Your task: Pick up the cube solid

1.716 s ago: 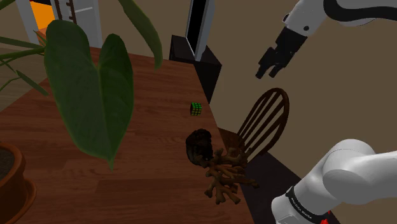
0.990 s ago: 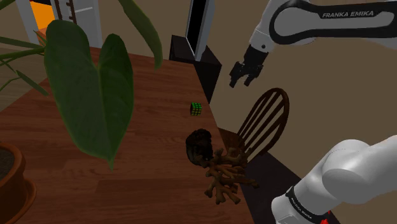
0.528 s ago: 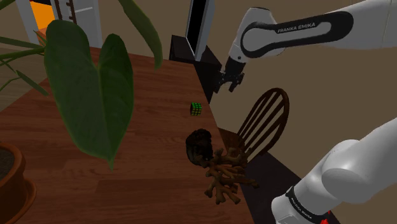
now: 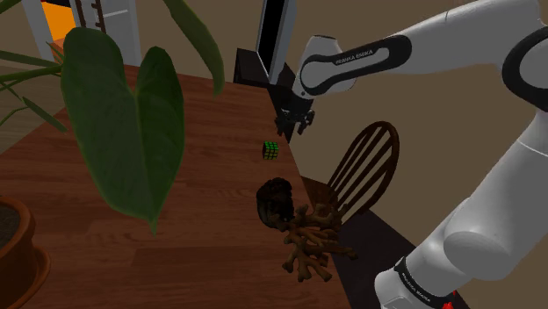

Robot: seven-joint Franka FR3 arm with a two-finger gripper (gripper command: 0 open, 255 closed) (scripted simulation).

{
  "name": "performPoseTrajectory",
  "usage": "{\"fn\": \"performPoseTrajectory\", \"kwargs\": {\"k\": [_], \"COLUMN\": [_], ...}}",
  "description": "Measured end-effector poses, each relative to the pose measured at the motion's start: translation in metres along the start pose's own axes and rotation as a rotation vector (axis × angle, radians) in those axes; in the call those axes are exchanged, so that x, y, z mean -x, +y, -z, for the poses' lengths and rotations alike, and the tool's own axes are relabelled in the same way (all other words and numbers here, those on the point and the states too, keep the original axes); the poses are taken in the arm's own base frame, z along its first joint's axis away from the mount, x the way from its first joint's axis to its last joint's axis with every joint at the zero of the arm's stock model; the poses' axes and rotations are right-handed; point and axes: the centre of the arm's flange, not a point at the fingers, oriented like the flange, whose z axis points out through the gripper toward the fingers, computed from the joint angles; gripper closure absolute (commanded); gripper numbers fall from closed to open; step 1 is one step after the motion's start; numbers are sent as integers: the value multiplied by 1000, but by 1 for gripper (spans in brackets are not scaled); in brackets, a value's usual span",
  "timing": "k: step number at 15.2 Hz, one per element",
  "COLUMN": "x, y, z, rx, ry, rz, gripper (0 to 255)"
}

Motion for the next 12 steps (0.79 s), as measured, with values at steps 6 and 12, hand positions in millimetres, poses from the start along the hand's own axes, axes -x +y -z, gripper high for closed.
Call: {"fn": "performPoseTrajectory", "kwargs": {"k": [6,12], "x": [-48,-83], "y": [-8,-9], "z": [-67,-116], "rx": [7,12], "ry": [-25,-41], "rz": [-38,-61], "gripper": [0,0]}}
